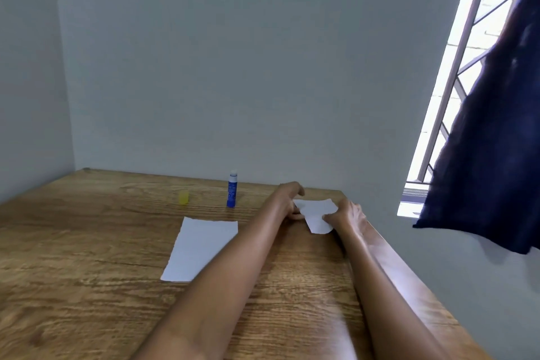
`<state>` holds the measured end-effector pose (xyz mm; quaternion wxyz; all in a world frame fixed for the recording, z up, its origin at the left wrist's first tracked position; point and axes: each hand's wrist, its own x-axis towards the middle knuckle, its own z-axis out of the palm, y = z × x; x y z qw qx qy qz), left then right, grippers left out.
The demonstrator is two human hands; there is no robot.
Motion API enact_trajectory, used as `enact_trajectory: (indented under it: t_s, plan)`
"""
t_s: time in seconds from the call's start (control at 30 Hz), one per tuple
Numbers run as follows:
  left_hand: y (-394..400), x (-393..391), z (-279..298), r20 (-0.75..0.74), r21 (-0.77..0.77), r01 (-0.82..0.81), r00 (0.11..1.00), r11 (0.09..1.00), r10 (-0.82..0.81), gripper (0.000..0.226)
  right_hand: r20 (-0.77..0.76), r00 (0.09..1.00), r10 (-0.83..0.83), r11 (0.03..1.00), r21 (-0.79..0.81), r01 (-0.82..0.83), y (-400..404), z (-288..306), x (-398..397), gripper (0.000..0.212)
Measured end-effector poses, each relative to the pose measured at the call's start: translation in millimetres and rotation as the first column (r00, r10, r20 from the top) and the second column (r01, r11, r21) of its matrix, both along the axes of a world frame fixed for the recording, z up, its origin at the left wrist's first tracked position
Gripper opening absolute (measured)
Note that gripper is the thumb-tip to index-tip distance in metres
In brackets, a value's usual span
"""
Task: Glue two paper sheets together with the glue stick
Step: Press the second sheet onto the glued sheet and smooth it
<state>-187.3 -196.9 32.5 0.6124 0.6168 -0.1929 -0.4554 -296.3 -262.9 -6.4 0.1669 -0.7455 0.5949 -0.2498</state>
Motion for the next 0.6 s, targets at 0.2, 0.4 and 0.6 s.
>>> enact_trajectory:
  t_s: [0.2,0.4,0.6]
  plan:
    - [1.3,-7.3,-7.0,0.003,0.016,0.08,0.997,0.997,-0.08,0.03,0.413,0.91,-0.024,0.989,0.141,-0.039,-10.8,-6.2,-4.4,0.059]
    - [-1.4,-16.7,-22.8,0.154,-0.117,-0.084,0.983,0.99,0.102,0.038,0.799,0.582,0.15,0.934,0.079,-0.349,-1.1,-7.6,-10.1,0.043]
    - [41.8,-11.4,-7.1,0.048,-0.353,-0.249,0.958,0.902,0.284,0.022,0.85,0.472,0.233,0.869,0.036,-0.493,32.8,-2.1,-13.7,0.047]
